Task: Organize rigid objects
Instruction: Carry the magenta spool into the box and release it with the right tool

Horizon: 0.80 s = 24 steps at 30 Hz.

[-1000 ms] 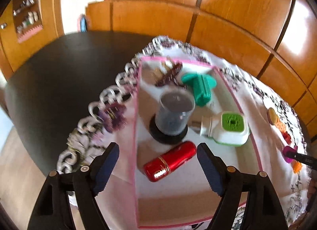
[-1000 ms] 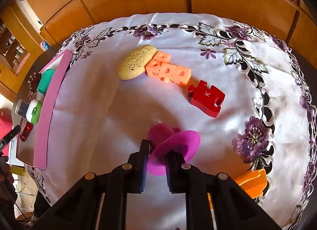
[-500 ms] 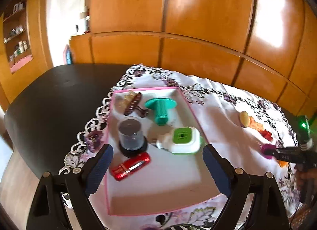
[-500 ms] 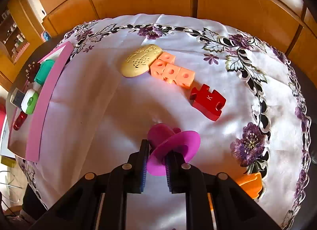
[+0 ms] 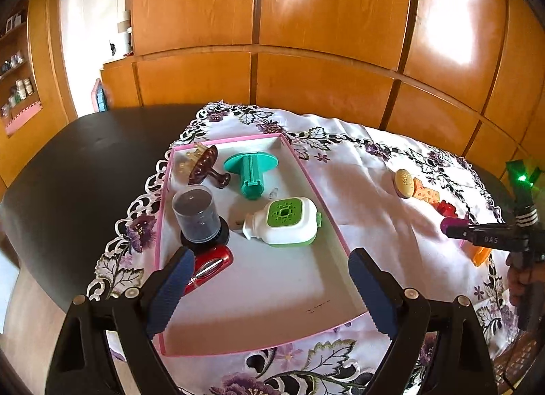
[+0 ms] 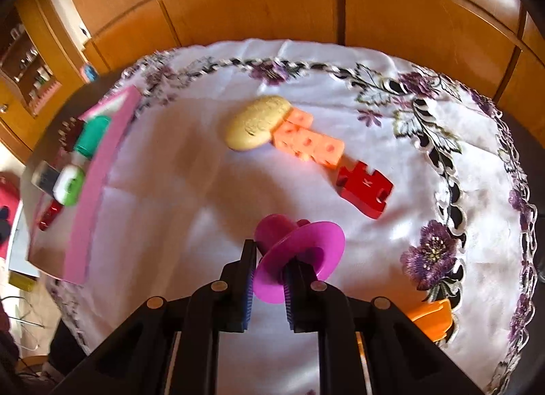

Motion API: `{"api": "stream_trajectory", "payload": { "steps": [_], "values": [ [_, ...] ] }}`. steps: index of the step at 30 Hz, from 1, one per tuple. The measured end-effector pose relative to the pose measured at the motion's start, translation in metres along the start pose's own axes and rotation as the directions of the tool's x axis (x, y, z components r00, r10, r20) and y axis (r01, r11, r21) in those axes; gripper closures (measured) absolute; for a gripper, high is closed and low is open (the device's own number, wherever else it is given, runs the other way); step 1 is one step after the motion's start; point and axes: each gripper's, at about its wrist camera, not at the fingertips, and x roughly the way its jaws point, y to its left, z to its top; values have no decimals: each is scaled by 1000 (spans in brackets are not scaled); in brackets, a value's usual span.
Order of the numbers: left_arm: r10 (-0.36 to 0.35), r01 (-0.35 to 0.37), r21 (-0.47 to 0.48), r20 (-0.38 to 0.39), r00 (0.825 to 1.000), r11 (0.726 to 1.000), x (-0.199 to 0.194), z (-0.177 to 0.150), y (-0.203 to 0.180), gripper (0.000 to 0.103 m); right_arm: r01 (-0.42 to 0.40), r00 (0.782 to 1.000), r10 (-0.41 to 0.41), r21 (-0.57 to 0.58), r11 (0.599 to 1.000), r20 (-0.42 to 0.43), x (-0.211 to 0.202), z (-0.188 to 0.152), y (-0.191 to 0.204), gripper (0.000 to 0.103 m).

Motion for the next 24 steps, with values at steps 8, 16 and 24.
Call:
{"api": "stream_trajectory", "payload": {
  "steps": [8, 16, 24],
  "values": [
    [14, -13, -66, 14, 1000, 998, -6, -1, 22, 11, -165, 982, 174, -111, 980, 79, -34, 5, 76, 90],
    [103, -92, -219, 38, 994, 971, -16, 4, 88, 11, -285, 949, 310, -277, 918, 50, -28, 3, 174, 90],
    [144, -131, -286, 25, 989, 949, -18, -3, 120, 12, -346, 936, 346, -331, 878, -60, 13, -11, 237, 90]
  ]
}}
